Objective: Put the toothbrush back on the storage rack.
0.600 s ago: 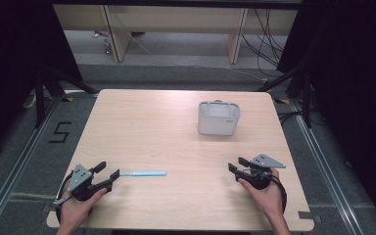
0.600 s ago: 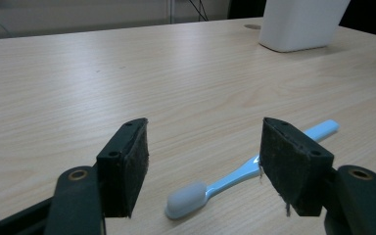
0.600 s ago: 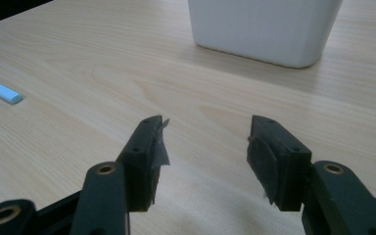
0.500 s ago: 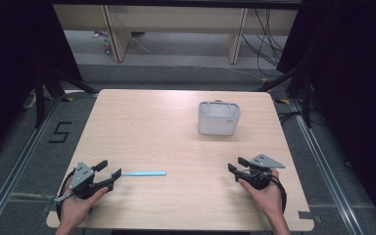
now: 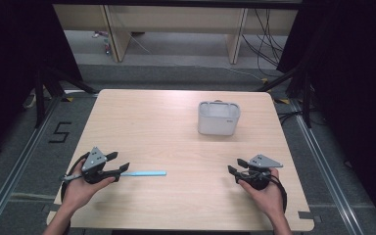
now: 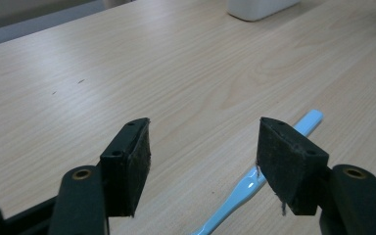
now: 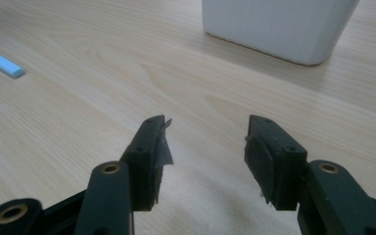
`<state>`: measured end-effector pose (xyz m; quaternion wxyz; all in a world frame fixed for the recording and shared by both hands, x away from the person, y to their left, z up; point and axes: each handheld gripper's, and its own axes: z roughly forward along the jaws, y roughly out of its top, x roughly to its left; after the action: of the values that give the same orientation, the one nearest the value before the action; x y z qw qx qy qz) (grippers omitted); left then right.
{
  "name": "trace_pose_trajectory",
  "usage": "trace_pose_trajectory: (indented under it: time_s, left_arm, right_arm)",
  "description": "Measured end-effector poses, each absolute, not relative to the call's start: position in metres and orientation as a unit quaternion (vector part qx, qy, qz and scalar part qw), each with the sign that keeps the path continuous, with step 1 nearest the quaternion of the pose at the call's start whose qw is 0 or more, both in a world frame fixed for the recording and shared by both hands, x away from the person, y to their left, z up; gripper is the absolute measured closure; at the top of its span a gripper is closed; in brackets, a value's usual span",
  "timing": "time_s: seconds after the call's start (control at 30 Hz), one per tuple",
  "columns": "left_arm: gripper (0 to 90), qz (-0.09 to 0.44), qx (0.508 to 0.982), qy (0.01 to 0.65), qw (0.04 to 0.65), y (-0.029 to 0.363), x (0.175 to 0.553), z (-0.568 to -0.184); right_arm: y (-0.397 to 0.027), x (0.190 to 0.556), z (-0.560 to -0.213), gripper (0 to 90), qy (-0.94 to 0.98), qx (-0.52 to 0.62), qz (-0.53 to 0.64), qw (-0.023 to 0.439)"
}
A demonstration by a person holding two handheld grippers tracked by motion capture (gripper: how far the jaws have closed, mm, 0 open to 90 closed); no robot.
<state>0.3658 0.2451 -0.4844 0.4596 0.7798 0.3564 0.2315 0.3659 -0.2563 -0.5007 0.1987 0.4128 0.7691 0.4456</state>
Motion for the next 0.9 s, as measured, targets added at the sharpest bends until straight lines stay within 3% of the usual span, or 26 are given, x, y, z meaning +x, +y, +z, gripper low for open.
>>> trace_pose_trajectory:
  time_s: [0.43,0.8,0.9]
  left_arm:
    - [45.0,0.191,0.853,0.293,0.388,0.232,0.389,-0.474]
    - [48.5,0.112,0.936,0.191,0.273,0.221,0.407,-0.47]
    - [51.3,0.09,0.943,0.192,0.258,0.213,0.409,-0.471]
  right_arm:
    - [-0.254,0.366,-0.501,49.5,0.767,0.408,0.456,0.192]
    - [-0.253,0.366,-0.501,49.3,0.768,0.412,0.451,0.19]
    - [-0.252,0.366,-0.502,49.3,0.77,0.413,0.453,0.181]
